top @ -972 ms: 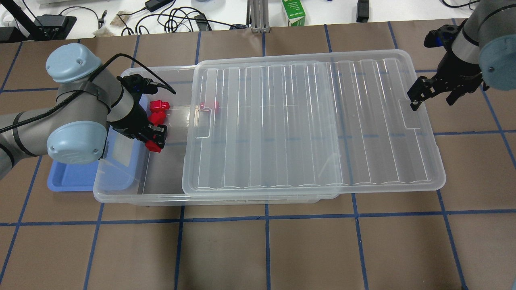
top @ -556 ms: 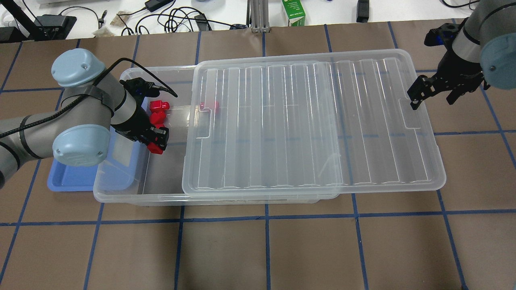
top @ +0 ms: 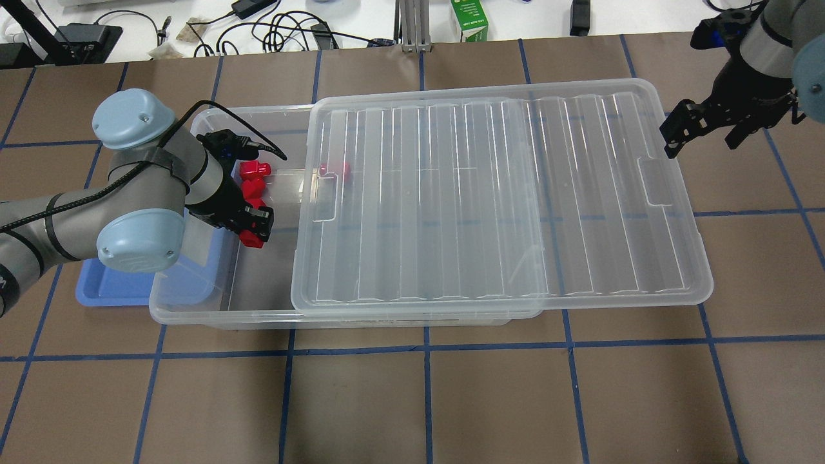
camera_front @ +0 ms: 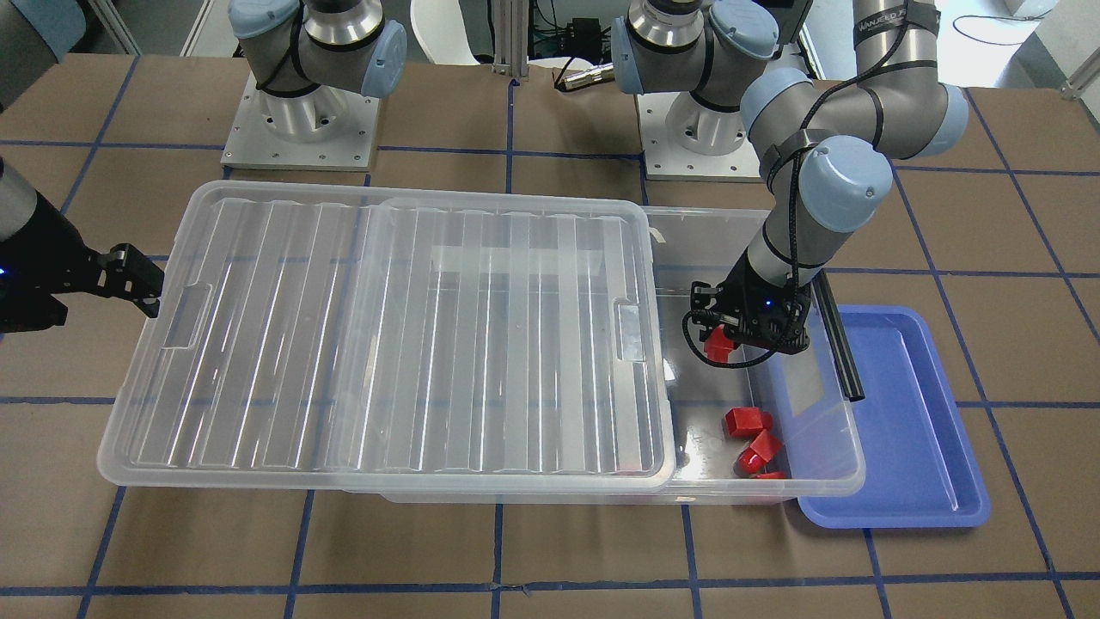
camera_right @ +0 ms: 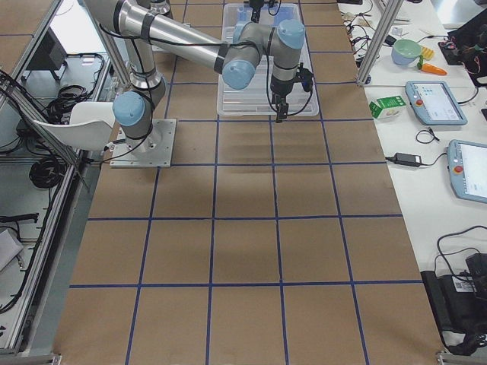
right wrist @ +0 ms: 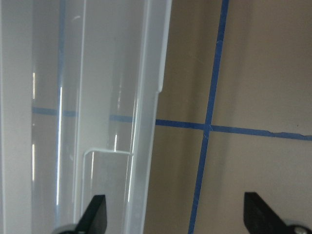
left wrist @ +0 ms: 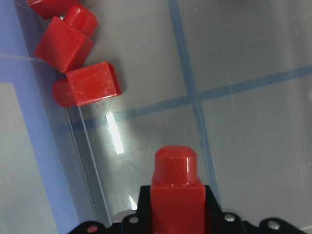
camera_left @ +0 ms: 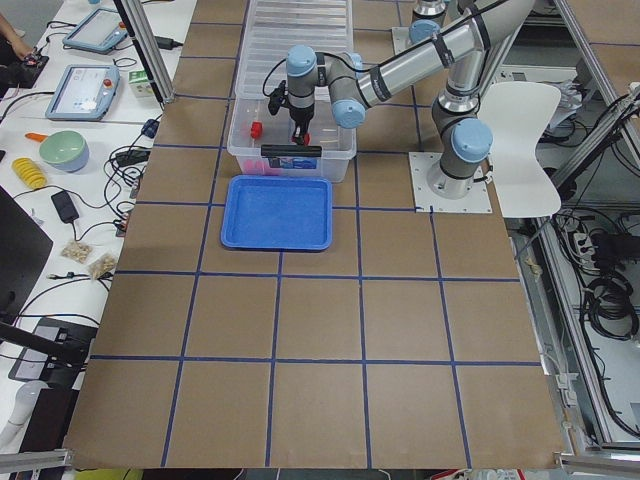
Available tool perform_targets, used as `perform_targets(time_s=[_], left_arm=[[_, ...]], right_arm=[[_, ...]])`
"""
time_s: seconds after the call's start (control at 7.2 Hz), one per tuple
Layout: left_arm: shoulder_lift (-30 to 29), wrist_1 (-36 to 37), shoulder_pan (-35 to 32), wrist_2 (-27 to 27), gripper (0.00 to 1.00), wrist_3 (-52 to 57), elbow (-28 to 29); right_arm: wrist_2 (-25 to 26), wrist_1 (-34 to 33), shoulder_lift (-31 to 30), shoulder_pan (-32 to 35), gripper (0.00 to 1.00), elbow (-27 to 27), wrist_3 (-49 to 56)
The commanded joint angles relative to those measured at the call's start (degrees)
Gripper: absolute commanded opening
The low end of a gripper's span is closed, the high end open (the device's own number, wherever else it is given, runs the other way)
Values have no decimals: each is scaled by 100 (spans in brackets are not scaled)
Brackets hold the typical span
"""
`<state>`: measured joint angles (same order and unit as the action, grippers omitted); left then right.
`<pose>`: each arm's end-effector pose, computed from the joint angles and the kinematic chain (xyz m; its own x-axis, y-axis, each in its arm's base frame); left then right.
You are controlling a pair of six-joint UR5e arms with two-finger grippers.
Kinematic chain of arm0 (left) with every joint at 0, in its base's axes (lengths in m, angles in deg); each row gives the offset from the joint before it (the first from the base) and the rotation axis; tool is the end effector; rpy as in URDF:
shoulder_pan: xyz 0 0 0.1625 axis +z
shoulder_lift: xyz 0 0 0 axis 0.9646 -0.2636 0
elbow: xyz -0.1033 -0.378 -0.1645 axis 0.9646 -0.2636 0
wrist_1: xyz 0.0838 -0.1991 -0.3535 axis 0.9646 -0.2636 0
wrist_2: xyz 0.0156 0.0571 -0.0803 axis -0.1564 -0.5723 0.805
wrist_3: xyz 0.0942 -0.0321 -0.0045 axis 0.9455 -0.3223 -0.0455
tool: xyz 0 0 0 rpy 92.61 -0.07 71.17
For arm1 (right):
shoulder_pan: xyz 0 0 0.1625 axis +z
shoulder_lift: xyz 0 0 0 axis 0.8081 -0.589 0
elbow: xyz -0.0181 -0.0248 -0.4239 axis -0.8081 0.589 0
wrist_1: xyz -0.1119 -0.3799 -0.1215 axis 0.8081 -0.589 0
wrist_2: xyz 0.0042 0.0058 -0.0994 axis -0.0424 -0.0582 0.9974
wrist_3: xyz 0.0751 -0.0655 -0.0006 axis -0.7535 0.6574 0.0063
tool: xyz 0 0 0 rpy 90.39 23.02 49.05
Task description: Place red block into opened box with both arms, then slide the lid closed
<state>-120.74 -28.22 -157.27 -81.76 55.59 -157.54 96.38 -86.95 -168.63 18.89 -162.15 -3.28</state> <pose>-0.0761 -0.4979 0.2647 -0.9764 0.2064 0.0638 0.2055 0.9784 -0.0205 -0.0334 -0.5509 0.4047 -0.9931 -0.1162 0.0166 -0.1158 0.9930 0.0208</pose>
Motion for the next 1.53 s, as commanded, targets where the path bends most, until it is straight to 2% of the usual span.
perform_targets(time_s=[0.0,0.28,0.42,0.56,0.69,0.97,1.25,1.39], left_arm=[[-3,7,-6,-7,78,-221,-3],[-3,16,-6,-7,78,-231,15],[93,16,-6,2,85,-248,110],[164,-88,-32,-33,97,-240,364],[104,-220,-76,-24,100,-239,619],[356,-1313,-94,-24,100,-248,1302],[541,-2947,-103,-42,100,-309,2382],[568,-3503,-111,-68,100,-432,2805]], right_arm=[[-4,775,-89,6,100,475,-178],[-21,1356,-282,85,100,854,-504],[-30,1411,-405,259,100,934,-652],[-30,1421,-476,653,100,944,-1263],[57,1377,-424,1135,100,935,-1626],[41,1359,-406,1289,100,882,-1638],[5,1324,-397,1263,100,882,-1638],[-30,1333,-423,1263,100,873,-1656]])
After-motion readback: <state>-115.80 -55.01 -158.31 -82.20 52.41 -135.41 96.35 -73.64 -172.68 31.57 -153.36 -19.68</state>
